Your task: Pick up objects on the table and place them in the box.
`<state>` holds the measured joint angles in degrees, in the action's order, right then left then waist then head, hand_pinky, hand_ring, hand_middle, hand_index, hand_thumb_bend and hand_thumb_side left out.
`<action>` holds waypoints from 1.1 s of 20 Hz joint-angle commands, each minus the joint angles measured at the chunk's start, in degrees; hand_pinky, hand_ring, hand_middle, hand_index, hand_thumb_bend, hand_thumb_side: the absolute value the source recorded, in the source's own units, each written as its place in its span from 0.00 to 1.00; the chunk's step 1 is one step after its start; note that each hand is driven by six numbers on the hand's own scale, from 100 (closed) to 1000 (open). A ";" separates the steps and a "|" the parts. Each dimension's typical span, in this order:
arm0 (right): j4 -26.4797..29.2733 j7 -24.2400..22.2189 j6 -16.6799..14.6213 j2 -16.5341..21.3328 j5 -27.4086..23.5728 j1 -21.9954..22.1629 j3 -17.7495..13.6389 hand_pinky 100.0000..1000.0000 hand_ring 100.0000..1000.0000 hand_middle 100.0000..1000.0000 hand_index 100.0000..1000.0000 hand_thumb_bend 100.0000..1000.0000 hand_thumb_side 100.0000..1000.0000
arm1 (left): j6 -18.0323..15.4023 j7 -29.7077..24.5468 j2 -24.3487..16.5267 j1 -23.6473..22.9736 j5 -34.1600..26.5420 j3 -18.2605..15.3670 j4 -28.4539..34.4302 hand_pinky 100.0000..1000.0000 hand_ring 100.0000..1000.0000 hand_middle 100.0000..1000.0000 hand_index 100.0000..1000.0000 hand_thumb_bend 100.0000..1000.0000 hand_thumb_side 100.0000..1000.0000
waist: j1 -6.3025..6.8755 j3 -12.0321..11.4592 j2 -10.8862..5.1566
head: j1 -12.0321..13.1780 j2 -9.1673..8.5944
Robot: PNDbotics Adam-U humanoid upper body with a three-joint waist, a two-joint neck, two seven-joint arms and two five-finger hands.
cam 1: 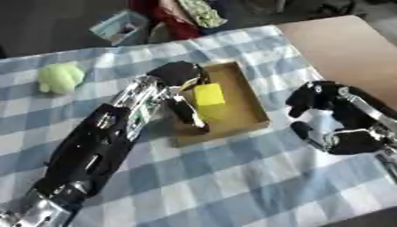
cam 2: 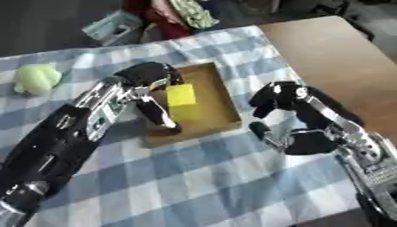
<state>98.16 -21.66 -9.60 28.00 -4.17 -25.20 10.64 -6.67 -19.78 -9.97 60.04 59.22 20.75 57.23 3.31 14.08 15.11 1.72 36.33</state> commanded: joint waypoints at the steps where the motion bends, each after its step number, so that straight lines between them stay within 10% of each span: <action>1: 0.30 0.17 -0.08 0.76 -0.42 -0.46 -0.49 0.56 0.56 0.61 0.63 0.20 0.12 | 0.54 -0.04 -0.97 1.10 -2.33 -1.18 2.71 0.65 0.58 0.62 0.77 0.97 0.46 | -0.55 -0.31 -1.48 | -0.38 -0.44; 13: -0.30 0.82 -0.17 1.43 -0.07 1.15 -1.15 0.56 0.56 0.61 0.64 0.20 0.12 | 6.37 -2.17 -11.74 3.86 -13.38 -2.74 16.66 0.64 0.55 0.54 0.73 0.89 0.43 | -0.61 -3.30 -2.78 | -0.73 1.55; 20: -0.27 1.41 -0.26 1.88 0.20 1.82 -1.74 0.56 0.56 0.61 0.64 0.19 0.12 | 8.82 0.20 -19.95 2.28 -13.38 -5.62 16.63 0.66 0.55 0.56 0.74 0.77 0.27 | -0.36 -3.62 -2.23 | -0.91 3.17; 22: -0.20 1.44 -0.27 1.90 0.24 1.77 -1.77 0.56 0.56 0.61 0.64 0.20 0.12 | 8.85 0.89 -21.31 1.86 -12.70 -6.25 15.41 0.66 0.55 0.56 0.74 0.85 0.36 | -0.33 -3.46 -1.91 | -0.83 3.27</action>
<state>97.36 -20.50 -9.89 28.23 -4.11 -22.89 9.55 1.99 -19.50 -28.86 60.96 46.06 15.64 72.57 3.14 10.60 14.16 0.83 39.18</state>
